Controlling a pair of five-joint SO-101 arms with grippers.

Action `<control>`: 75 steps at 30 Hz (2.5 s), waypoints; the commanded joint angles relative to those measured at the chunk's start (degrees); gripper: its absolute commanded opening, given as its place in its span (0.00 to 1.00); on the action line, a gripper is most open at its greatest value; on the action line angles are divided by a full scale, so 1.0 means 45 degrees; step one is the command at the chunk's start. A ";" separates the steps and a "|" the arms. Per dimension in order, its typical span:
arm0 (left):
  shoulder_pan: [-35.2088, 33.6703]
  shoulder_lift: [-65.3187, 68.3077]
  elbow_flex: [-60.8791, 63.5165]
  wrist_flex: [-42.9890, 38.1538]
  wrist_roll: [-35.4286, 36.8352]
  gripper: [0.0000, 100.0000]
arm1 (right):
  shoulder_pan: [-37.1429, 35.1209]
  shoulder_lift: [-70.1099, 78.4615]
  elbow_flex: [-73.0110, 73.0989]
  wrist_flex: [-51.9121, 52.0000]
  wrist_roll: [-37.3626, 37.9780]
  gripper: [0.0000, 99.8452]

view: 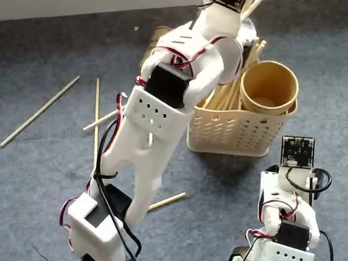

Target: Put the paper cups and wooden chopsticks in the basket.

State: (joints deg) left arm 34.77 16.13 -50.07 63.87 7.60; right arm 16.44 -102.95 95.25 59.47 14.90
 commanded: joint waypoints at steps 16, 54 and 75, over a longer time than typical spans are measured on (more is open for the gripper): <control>0.0264 -0.0147 -0.0518 0.0254 -0.0234 0.13 | -0.0088 -0.0068 0.1026 -0.0264 0.0195 0.34; -0.8840 -0.0479 0.9055 0.6173 -0.8713 0.26 | -0.0107 -0.0068 0.1045 -0.0264 0.0195 0.34; -0.5343 0.3272 0.9133 0.0352 -0.5040 0.26 | -0.0107 -0.0068 0.1045 -0.0244 0.0195 0.34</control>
State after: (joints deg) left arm 10.24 29.23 -8.40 67.12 -16.40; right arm 16.44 -102.95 95.25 59.47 14.90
